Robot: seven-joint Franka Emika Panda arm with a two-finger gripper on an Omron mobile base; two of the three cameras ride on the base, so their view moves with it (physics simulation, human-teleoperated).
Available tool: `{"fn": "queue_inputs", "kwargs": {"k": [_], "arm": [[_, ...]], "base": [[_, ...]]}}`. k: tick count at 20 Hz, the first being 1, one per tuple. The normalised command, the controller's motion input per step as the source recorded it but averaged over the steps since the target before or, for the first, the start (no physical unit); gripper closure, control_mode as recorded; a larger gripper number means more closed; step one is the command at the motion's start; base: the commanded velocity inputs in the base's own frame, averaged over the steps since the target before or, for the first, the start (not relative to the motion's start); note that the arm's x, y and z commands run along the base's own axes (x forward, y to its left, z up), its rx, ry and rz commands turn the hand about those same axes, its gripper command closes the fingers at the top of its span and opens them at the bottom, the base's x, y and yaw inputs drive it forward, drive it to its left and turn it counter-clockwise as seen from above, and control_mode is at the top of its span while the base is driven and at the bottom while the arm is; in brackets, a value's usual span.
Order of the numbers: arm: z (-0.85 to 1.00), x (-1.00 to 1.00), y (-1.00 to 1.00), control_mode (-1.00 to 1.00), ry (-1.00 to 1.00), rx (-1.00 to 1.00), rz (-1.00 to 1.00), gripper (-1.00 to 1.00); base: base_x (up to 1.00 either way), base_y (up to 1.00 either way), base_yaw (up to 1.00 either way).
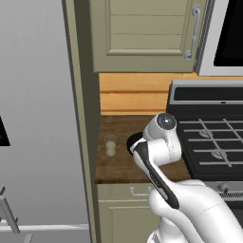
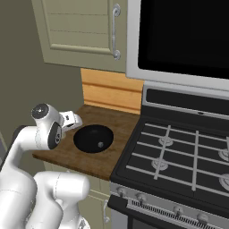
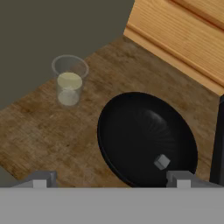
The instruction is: Grab a lemon wedge from the fridge and one ice cube from the ice bowl, and put them in the glass of lemonade.
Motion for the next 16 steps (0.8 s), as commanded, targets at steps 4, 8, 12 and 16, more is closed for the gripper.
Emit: {"fn": "queue_inputs", "kwargs": {"k": [4, 8, 12, 16], "arm": [[0.17, -0.38, -0.45, -1.00, -0.04, 0.00, -0.06, -1.00], [0.11, -0.58, -0.32, -1.00, -0.13, 0.00, 0.00, -1.00], [0.01, -0.56, -0.26, -1.00, -0.13, 0.00, 0.00, -1.00], [0.00, -0.29, -0.07, -1.00, -0.05, 0.00, 0.00, -1.00]], "base": [[0.00, 0.00, 0.00], [0.00, 0.00, 0.00], [0.00, 0.00, 0.00], [0.00, 0.00, 0.00]]}}
